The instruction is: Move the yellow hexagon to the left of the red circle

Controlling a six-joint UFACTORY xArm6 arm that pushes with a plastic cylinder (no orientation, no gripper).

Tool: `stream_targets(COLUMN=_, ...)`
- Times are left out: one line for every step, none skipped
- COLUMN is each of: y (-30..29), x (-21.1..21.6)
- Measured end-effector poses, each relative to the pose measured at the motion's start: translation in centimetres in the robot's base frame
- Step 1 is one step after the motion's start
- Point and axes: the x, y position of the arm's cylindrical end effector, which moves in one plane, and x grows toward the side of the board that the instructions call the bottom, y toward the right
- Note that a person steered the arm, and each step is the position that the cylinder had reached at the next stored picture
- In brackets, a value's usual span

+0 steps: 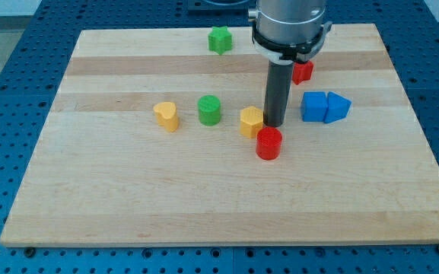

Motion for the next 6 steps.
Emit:
stream_targets(y=-0.3, x=-0.6)
stream_targets(y=-0.3, x=-1.9)
stream_targets(y=-0.3, x=-2.2)
stream_targets(y=-0.8, x=-0.8)
stream_targets(y=-2.1, x=1.0)
stream_targets(y=-4.5, x=1.6)
